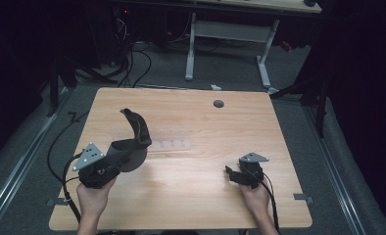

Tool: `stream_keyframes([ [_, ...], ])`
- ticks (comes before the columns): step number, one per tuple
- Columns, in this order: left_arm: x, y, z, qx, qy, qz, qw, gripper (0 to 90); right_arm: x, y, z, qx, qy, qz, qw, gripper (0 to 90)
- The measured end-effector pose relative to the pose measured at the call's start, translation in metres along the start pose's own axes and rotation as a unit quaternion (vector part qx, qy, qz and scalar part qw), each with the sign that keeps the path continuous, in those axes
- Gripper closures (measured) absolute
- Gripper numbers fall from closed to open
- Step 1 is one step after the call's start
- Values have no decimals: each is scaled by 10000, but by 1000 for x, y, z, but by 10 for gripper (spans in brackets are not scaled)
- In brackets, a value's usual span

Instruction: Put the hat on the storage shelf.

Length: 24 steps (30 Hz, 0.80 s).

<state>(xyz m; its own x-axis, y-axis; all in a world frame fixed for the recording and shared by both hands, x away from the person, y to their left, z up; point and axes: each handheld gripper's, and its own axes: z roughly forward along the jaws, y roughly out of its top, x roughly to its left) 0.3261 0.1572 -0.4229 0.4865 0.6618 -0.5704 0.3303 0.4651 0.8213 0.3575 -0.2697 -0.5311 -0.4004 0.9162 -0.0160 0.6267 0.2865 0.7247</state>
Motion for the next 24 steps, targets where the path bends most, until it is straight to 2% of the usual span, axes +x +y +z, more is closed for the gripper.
stream_keyframes([
  [10, 9, 7, -7, -176, 151, -10, 9997, 854, 0, 0, 0, -4, 0, -19, 10000, 357],
  [24, 24, 20, -10, -388, 434, 207, 9981, 854, 0, 0, 0, -4, -2, -14, 10000, 357],
])
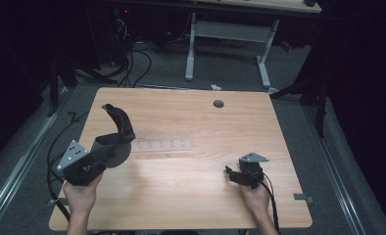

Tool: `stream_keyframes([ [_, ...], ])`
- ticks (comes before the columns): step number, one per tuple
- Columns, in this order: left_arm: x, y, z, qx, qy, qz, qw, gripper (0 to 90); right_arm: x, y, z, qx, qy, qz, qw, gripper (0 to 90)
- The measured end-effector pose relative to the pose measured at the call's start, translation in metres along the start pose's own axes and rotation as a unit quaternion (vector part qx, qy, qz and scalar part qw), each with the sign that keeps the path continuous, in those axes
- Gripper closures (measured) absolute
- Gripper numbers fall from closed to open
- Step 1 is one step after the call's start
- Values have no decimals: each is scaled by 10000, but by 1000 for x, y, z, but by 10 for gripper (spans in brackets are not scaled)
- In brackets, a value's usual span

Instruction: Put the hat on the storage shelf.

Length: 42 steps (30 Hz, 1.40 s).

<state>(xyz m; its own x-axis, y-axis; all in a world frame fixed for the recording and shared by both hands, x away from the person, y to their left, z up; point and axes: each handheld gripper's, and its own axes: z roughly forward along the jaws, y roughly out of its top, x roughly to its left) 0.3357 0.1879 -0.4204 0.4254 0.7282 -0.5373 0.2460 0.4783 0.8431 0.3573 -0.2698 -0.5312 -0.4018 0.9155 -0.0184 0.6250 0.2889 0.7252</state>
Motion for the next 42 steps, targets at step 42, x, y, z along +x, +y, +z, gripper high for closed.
stream_keyframes([
  [42, 49, 9, 46, -29, 554, 623, 9965, 856, 0, 0, 0, 8, -5, -2, 10000, 356],
])
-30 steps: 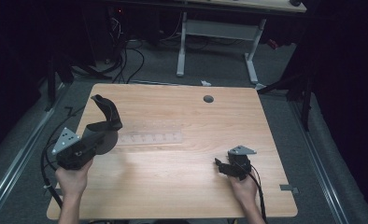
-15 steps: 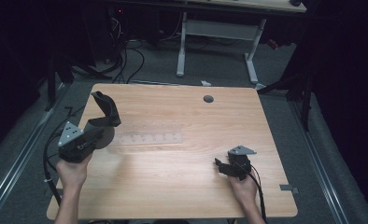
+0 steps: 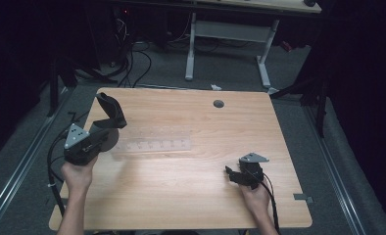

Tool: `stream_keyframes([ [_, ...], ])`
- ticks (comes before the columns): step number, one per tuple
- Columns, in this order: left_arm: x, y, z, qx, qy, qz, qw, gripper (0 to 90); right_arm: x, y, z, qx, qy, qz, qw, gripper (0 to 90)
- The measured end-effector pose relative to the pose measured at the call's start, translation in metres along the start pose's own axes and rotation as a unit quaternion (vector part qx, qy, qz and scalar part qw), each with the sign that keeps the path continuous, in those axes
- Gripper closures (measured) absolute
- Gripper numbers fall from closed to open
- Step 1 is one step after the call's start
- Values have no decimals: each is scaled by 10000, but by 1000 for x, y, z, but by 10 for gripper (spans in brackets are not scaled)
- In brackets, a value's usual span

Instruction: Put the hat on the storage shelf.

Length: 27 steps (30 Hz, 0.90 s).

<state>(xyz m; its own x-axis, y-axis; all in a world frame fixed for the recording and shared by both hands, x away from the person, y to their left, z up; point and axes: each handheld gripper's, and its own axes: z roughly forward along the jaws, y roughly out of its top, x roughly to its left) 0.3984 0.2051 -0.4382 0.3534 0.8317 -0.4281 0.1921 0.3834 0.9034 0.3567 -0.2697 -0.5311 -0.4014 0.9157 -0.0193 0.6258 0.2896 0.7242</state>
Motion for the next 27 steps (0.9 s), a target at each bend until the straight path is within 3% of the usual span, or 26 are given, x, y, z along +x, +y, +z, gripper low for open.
stream_keyframes([
  [14, 2, -7, 13, 50, 208, 166, 9996, 856, 0, 0, 0, -3, 2, -2, 10000, 356],
  [27, 5, -20, 22, 169, 306, 136, 9993, 855, 0, 0, 0, -2, 2, -3, 10000, 356],
])
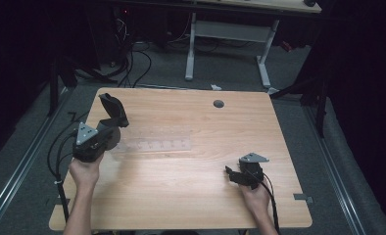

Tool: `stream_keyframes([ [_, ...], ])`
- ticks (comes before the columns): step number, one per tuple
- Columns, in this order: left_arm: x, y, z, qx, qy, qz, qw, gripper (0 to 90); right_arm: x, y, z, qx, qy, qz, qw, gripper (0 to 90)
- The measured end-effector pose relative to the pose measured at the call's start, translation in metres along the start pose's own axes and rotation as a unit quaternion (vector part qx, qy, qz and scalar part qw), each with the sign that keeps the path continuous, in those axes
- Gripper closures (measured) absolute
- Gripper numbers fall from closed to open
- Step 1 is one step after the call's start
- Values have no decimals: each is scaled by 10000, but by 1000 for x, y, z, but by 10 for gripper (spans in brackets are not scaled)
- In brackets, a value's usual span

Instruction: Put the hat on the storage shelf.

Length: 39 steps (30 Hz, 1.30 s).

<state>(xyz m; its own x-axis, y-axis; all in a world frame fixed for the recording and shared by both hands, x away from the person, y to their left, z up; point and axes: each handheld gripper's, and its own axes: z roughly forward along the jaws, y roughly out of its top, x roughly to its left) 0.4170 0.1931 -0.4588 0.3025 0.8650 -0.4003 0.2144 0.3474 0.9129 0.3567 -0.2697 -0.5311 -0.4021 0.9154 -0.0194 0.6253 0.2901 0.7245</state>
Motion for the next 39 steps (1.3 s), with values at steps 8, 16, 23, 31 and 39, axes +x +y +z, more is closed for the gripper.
stream_keyframes([
  [8, 4, -6, 3, 74, 20, -44, 10000, 853, 0, 0, 0, 0, -2, 2, 10000, 356],
  [16, 7, -12, 2, 127, 15, -217, 9997, 839, 0, 0, 0, 1, -2, -4, 10000, 354],
  [23, 5, -10, 0, 161, 118, -251, 9995, 646, 0, 0, 0, 4, 1, -5, 10000, 352],
  [31, 6, -7, -8, 112, 269, -378, 9989, 453, 0, 0, 0, 4, 10, -9, 10000, 349],
  [39, 12, -8, -30, 29, 357, -635, 9973, 397, 1, 0, 0, 6, 29, -20, 10000, 349],
])
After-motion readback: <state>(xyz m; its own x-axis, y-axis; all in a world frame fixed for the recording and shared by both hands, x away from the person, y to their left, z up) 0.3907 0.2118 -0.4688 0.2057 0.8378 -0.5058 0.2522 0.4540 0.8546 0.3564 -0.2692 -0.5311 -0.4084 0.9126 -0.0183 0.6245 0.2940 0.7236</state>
